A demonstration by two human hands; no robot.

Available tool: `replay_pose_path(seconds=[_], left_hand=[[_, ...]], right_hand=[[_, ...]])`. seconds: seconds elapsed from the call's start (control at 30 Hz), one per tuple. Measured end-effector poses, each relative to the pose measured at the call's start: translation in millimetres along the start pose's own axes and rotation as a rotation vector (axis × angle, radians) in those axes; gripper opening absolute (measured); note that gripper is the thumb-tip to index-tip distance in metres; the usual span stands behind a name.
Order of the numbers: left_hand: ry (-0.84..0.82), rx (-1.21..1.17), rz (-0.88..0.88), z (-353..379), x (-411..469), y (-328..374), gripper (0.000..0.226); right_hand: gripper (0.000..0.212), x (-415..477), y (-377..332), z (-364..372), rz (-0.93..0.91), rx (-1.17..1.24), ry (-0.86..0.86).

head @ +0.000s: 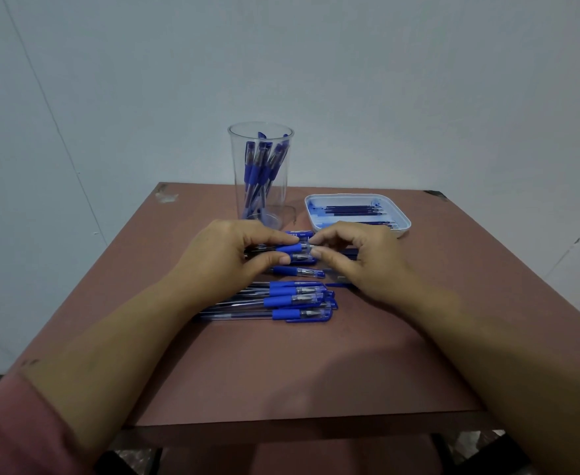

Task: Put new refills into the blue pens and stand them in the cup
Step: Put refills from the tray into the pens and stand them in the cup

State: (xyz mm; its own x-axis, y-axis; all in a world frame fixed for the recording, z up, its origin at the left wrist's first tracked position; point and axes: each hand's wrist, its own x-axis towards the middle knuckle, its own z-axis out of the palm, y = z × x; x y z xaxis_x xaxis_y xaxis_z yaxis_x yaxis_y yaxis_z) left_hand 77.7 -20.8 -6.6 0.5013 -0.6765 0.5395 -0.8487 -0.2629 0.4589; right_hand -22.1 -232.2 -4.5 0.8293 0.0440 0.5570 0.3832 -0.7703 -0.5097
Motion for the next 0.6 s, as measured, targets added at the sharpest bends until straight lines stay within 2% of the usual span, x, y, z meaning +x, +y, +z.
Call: replay_pose_path(seconds=[0.07,0.23,0.37,0.53,0.6], left_hand=[[0.001,0.001,0.006,0.4,-0.1,-0.2,0.032],[0.007,0.002,0.008,1.2,0.6,-1.4,0.031],[0.007,0.01,0.01,0.2,0.1,-0.8,0.03],[0.011,0.006,0.015,0.6,0.0,-1.0,0.031],[0.012,0.002,0.019,0.6,0.1,-1.5,0.031]], right_hand=[[0.011,1.1,1.3,1.2,-0.034,-0.06,-0.01],[0.031,1.0,2.2,-1.6,-0.045,-0.044,-0.005],[0.012,2.3,4.9,0.8,-0.133,-0.167,0.01],[0.027,0.6,6.2,-0.8,-0.116,-0.152,-0.001],[0.022,0.6,5.2,-1.2,-0.125,-0.137,0.019]])
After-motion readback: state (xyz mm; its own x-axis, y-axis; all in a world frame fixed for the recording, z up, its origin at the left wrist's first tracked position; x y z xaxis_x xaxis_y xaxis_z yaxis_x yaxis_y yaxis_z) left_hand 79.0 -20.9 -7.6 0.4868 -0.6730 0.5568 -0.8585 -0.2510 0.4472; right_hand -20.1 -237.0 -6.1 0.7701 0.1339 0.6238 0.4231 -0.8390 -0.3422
